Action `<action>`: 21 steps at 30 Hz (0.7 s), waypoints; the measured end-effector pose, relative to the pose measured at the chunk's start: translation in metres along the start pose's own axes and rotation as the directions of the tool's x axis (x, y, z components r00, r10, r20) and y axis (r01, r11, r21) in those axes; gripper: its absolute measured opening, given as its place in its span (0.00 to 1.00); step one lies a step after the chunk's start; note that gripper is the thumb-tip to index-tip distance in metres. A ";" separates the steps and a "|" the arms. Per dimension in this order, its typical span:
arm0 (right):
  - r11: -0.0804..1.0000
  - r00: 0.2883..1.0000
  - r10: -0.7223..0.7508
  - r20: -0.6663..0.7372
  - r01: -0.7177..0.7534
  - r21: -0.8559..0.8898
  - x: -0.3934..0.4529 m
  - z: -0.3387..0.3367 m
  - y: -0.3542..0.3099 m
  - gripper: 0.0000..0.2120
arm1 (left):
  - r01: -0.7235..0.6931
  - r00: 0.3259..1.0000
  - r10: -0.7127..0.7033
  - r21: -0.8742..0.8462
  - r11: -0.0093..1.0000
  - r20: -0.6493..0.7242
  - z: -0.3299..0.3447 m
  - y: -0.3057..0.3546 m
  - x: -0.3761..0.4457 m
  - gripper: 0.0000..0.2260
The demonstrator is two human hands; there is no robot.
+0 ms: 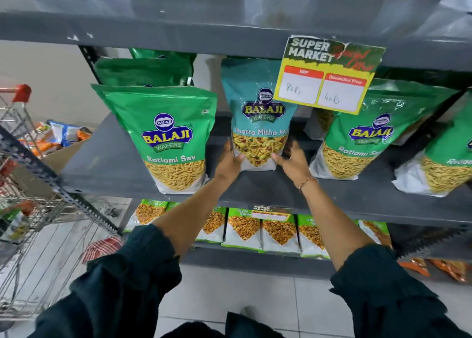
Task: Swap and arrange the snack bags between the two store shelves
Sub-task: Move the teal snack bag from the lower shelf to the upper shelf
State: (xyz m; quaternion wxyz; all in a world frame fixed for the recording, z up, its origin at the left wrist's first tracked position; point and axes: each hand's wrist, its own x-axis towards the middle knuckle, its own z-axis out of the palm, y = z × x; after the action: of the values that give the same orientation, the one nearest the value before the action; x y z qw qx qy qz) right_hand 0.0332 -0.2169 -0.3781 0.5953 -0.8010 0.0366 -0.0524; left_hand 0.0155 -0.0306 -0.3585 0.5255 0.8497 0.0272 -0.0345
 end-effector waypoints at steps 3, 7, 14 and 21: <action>1.000 0.999 -0.011 -0.043 0.010 -0.015 -0.004 0.000 0.002 0.20 | -0.003 0.999 0.004 0.021 1.000 -0.046 0.000 -0.001 0.005 0.24; 1.000 0.998 -0.006 -0.068 0.008 0.023 -0.024 -0.005 0.008 0.17 | -0.059 0.998 0.060 0.098 0.993 -0.010 -0.002 -0.003 0.000 0.18; 0.992 0.986 -0.051 -0.160 0.068 0.106 -0.085 -0.020 0.005 0.16 | -0.150 0.989 0.146 0.213 0.966 0.032 -0.003 -0.002 -0.039 0.13; 0.992 0.969 -0.050 -0.242 0.076 0.098 -0.168 -0.030 -0.003 0.17 | -0.240 0.968 0.221 0.176 0.955 0.119 -0.013 0.003 -0.111 0.09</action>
State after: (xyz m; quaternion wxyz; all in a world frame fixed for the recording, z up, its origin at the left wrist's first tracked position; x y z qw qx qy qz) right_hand -0.1376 -0.2239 -0.3740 0.6263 -0.7569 0.0795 -0.1691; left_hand -0.0947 -0.0212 -0.3401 0.4437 0.8902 -0.1014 -0.0172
